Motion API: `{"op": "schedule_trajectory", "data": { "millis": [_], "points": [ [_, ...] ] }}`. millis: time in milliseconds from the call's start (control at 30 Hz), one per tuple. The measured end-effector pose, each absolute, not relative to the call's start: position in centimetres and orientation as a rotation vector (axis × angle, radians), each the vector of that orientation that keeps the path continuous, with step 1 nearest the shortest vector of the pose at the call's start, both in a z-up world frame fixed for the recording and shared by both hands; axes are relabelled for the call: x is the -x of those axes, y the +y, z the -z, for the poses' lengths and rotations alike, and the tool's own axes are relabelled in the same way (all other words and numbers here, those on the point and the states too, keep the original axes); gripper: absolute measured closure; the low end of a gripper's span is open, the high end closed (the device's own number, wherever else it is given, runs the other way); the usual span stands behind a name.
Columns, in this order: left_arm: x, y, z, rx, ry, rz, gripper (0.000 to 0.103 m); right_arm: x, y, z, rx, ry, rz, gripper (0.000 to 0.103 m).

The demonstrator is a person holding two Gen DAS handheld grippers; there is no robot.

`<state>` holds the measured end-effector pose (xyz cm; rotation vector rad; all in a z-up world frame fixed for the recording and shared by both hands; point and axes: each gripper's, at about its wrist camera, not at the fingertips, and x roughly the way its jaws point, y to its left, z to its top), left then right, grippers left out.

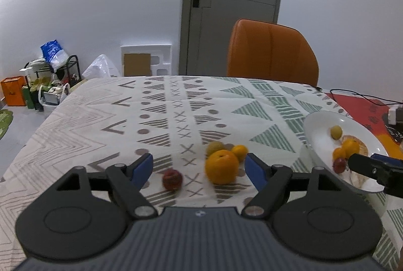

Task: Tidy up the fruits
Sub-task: 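Move both open grippers back to the remaining fruit on the tablecloth, then grasp the second red apple with the left gripper while the right grasps the large orange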

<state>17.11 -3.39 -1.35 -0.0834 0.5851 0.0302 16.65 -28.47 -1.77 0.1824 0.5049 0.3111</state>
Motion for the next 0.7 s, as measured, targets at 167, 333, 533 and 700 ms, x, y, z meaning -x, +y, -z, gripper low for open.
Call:
{"op": "schedule_trajectory", "data": {
  "millis": [167,333,533,700],
  "points": [
    [-16.9,-2.4,1.7,0.096,0.59,-0.042,0.025,-16.8,-27.3,1.6,-0.167,0.505,-0.333,0.024],
    [-16.8,-1.6,2.0,0.114,0.592,-0.035,0.025,-17.1,-26.2,1.5,-0.15,0.505,-0.353,0.024],
    [-17.2,-1.2,2.7,0.136,0.599,-0.03,0.025,-17.4,-25.0,1.4,-0.132,0.508,-0.375,0.024],
    [-17.6,-0.5,3.4,0.156,0.603,-0.033,0.028,-17.7,-24.0,1.4,-0.115,0.513,-0.393,0.025]
  ]
}}
